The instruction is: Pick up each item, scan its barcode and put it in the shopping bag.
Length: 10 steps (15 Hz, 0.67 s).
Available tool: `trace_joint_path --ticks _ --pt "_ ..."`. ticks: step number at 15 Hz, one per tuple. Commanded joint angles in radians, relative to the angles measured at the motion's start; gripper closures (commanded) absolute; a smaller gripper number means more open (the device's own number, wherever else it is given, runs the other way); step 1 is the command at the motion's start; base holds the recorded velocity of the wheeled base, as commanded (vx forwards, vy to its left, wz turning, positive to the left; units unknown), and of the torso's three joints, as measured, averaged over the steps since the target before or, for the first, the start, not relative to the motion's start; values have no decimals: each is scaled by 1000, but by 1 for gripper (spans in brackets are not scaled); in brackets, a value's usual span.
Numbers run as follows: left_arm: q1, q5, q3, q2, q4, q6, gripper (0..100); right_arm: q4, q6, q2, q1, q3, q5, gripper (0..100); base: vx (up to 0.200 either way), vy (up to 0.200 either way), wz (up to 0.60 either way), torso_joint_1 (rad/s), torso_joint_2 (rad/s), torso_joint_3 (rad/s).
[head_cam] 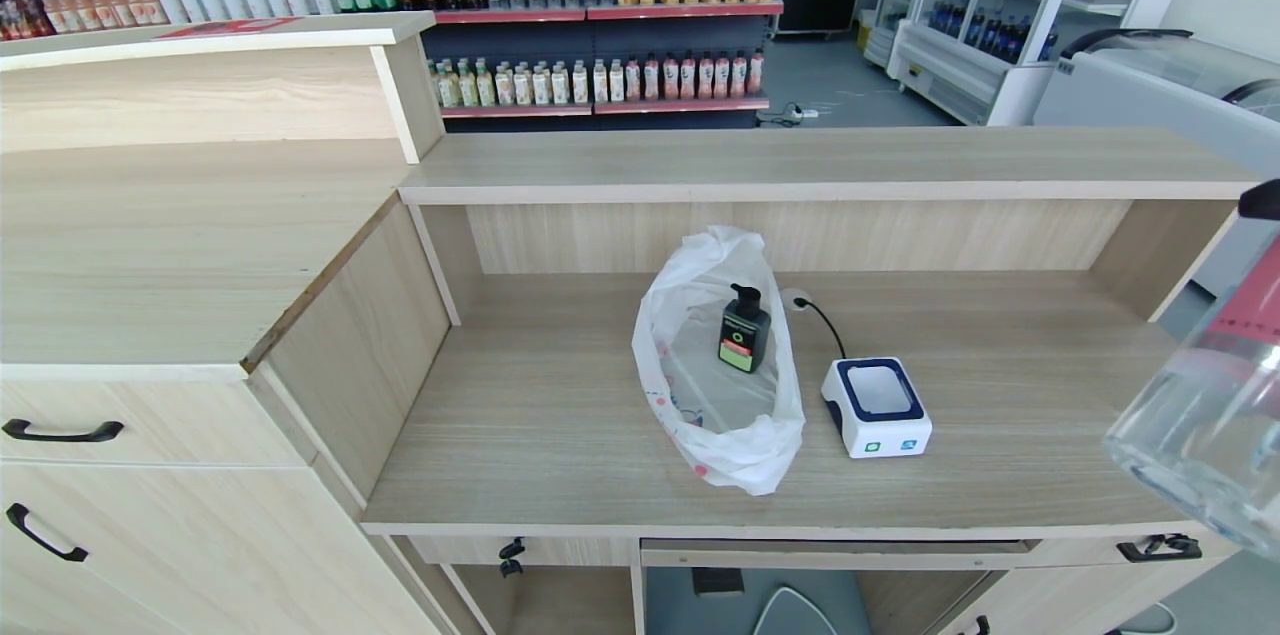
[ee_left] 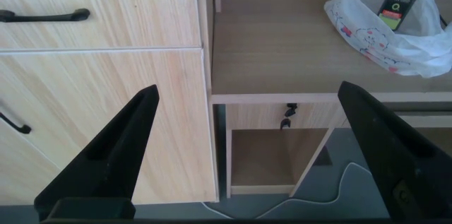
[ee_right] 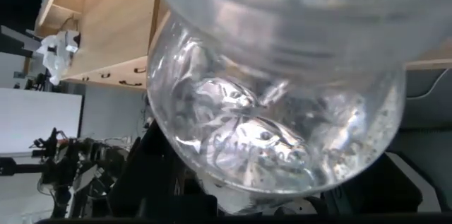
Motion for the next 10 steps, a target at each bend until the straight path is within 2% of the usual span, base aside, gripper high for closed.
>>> trace_joint_path --ticks 1,10 --pt "0 0 0 1 0 0 0 0 0 -8 1 2 1 100 0 0 0 0 0 0" --pt "0 0 0 1 0 0 0 -5 -2 2 0 30 -21 100 0 0 0 0 0 0"
